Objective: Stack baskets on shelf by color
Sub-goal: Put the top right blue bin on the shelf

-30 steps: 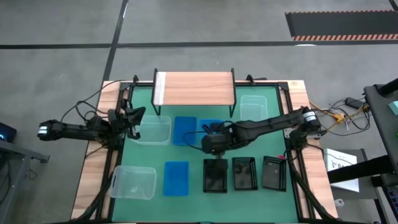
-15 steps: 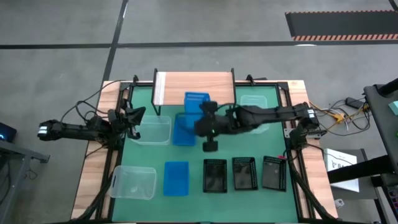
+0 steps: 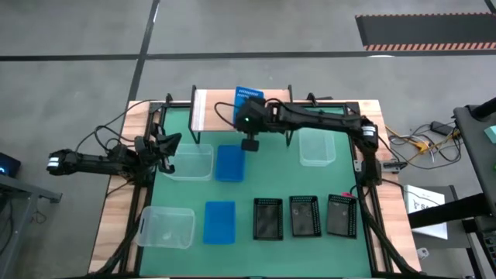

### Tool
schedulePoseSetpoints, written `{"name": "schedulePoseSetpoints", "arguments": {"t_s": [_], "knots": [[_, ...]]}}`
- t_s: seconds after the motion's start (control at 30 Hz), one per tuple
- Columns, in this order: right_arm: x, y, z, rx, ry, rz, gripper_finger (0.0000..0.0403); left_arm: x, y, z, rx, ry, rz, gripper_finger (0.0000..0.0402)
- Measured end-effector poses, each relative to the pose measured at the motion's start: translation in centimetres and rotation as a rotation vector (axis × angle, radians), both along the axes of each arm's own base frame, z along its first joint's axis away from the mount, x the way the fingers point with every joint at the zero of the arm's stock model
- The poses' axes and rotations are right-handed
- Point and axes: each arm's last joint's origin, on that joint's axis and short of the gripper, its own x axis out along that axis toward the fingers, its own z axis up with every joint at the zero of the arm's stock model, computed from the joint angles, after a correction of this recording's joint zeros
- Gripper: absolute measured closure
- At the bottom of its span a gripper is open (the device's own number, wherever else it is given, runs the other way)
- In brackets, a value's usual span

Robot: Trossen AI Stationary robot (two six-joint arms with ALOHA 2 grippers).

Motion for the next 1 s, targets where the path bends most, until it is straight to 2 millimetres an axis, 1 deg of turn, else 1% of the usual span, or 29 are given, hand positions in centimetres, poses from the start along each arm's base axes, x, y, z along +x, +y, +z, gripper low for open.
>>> {"name": "schedulePoseSetpoints", "arguments": {"t_s": [0.13,0.33,0.43,0.6,0.7,0.77,0.9,1.0], "knots": [[0.1,-0.9,-0.4,0.001,0.009,-0.017,0.0394,0.0,0.0,0.0,0.0,-0.001,0.0,0.04],[0.4,-1.3,-1.3,-0.014,0.036,-0.002,0.0388,0.0,0.0,0.0,0.0,-0.001,0.0,0.04],[0.6,-1.5,-1.4,-0.013,0.035,-0.006,0.0367,0.0,0.0,0.0,0.0,-0.001,0.0,0.04],[0.7,-1.6,-1.7,-0.015,0.038,-0.016,0.0316,0.0,0.0,0.0,0.0,-0.001,-0.001,0.04],[0.6,-1.6,-1.2,-0.018,0.022,-0.018,0.0292,0.0,0.0,0.0,0.0,-0.001,-0.001,0.04],[0.3,-1.5,-0.5,-0.02,0.002,-0.021,0.0281,0.0,0.0,0.0,0.0,-0.001,-0.001,0.04],[-0.5,-0.7,1.3,-0.022,-0.045,-0.015,0.027,0.0,0.0,0.0,0.0,-0.001,-0.001,0.04],[-1.4,-0.2,2.8,-0.036,-0.071,0.006,0.027,0.0,0.0,0.0,0.0,0.0,-0.001,0.04]]}}
